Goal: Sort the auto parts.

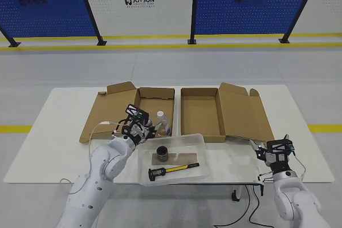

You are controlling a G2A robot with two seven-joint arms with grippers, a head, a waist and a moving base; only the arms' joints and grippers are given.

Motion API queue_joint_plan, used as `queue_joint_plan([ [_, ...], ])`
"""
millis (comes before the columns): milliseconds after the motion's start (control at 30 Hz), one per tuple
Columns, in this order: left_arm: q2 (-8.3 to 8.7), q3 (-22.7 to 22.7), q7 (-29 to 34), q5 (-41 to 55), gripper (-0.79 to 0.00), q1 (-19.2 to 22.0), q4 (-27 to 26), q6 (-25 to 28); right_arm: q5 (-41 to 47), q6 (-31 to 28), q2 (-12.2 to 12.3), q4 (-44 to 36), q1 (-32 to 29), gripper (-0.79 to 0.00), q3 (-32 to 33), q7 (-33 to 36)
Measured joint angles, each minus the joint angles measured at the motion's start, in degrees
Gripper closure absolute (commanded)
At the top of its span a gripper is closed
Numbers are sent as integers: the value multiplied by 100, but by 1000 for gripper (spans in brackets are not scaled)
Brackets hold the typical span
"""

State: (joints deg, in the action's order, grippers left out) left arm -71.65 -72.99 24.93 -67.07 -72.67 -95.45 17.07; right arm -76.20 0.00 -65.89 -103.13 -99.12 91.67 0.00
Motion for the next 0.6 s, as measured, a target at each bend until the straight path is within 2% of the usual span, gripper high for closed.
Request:
queue_joint_plan([
  [133,6,136,521,289,-529,-256,-443,88,0,0,0,0,0,-785,0,0],
  [200,9,226,840,493,-486,-353,-593,155,0,0,0,0,0,-785,0,0],
  [333,23,316,1306,758,-474,-485,-789,184,0,0,0,0,0,-785,0,0],
  [467,45,287,1576,832,-422,-577,-815,33,0,0,0,0,0,-785,0,0],
  [600,56,291,1684,742,-453,-598,-702,-169,0,0,0,0,0,-785,0,0],
])
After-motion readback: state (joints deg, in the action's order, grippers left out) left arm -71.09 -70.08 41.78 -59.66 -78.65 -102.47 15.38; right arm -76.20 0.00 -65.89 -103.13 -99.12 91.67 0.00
